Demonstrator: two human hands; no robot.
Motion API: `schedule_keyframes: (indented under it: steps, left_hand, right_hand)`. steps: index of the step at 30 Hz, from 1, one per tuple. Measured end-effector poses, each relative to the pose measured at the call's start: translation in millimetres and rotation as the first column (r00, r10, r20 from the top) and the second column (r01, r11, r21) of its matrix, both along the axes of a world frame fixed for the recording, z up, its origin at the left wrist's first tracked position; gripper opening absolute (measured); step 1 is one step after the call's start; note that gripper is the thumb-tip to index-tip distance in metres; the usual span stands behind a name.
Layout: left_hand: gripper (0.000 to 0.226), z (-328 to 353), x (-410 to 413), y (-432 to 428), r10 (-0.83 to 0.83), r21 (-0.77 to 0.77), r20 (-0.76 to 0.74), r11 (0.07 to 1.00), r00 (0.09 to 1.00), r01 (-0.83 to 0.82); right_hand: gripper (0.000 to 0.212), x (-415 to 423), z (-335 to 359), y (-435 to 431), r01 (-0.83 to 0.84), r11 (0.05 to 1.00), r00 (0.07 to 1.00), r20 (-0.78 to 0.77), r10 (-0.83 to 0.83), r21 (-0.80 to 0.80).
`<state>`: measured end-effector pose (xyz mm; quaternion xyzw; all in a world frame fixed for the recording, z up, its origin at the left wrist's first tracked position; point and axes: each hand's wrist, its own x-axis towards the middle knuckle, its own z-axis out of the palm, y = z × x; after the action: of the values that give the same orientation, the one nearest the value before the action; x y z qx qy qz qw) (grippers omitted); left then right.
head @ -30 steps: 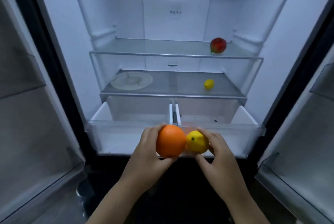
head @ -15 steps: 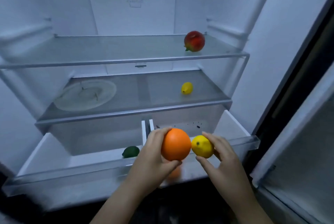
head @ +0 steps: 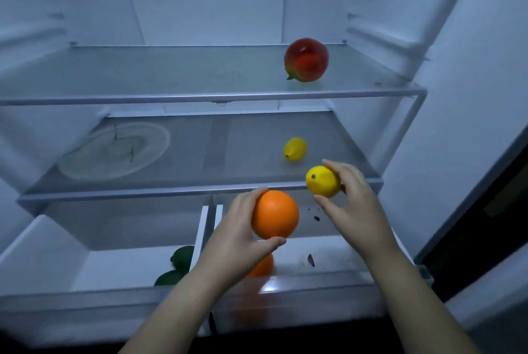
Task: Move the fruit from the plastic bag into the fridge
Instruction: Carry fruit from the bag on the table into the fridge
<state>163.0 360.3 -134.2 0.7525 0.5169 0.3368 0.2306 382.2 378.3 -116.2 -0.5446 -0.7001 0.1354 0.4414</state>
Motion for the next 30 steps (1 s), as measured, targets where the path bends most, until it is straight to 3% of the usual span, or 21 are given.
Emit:
schedule_keyframes:
  steps: [4,9,19,26,30]
  left_hand:
    - [0.083,-8,8,10,-0.061,-0.08,-0.093,0.995,0.994,0.054]
    - [0.085,-19,17,29,-0.152,-0.16,-0.201,0.98,0.968,0.121]
    - [0.088,-50,34,60,-0.385,-0.375,-0.394,0.896,0.835,0.236]
    - [0.084,-61,53,67,-0.579,-0.53,-0.619,0.806,0.53,0.262]
    - [0.081,-68,64,79,-0.617,-0.562,-0.596,0.777,0.514,0.282]
  right_hand:
    - [0.049,9,-5,47,-0.022,0.999,0.99,0.138,0.017,0.031]
    - [0.044,18,-17,85,-0.003,0.999,0.947,0.32,0.02,-0.054]
    - [0.051,26,-38,99,0.098,0.995,0.946,0.31,-0.092,-0.005]
    - [0.054,33,-46,97,0.061,0.998,0.982,0.181,-0.062,0.014]
    - [0.053,35,-45,98,0.041,0.999,0.991,0.129,-0.042,0.014]
